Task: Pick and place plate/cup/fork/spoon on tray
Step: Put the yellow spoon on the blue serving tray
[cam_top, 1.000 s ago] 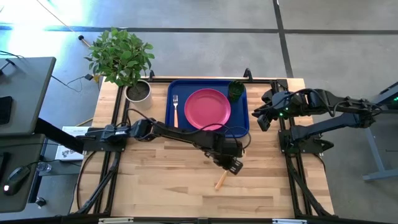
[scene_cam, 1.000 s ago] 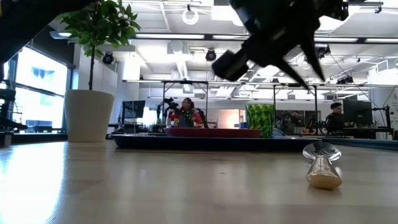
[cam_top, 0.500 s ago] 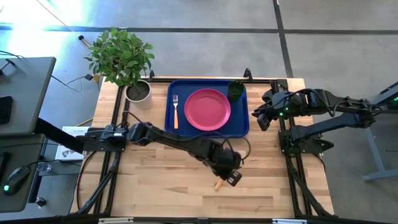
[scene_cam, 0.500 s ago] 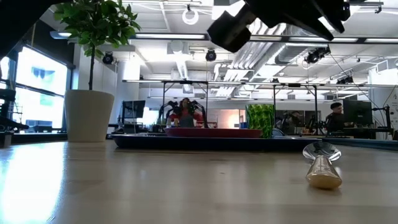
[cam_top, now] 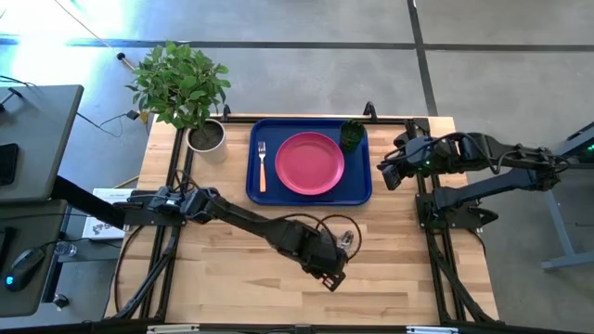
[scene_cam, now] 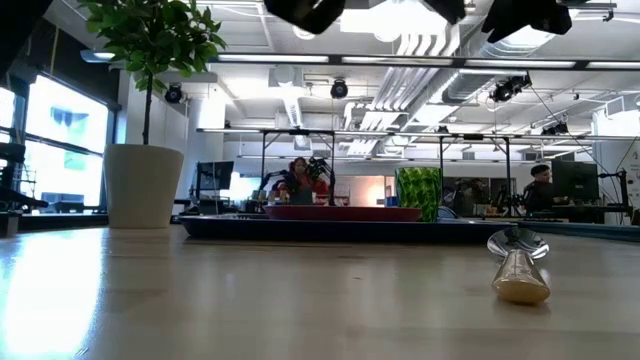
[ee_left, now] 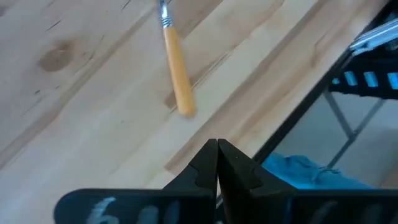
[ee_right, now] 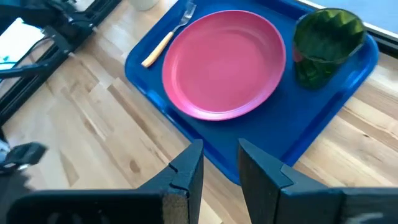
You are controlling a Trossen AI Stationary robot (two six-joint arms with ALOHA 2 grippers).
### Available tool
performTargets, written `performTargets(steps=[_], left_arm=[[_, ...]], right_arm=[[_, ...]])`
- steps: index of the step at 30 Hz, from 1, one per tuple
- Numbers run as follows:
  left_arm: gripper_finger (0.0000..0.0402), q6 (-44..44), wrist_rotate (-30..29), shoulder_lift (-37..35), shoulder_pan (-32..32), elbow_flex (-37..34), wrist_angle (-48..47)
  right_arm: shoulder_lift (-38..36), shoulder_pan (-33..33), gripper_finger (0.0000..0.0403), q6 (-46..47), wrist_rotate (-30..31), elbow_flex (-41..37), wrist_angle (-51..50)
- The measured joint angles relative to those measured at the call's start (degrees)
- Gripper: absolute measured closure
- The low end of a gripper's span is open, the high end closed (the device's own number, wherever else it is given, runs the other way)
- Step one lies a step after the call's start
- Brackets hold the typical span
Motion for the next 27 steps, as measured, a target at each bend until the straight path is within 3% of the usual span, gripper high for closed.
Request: performTargets(steps=[10, 17, 27], left_arm=[[0.0401, -0.57, -3.73, -1.39, -0.13, -0.06, 0.61], [0.0401, 1.4, -10.32, -1.33, -0.2, -0.3, 2.94], [0.039, 3.05, -10.21, -1.33, 0.44, -0.28, 3.2]], right_arm=[[0.0, -0.02, 0.0316, 5.32, -0.11, 0.0, -7.57], [0.0, -0.02, 0.0316, 8.1, 0.37, 0.0, -10.54], [0.0, -0.01, 0.0316, 8.08, 0.37, 0.0, -10.74]])
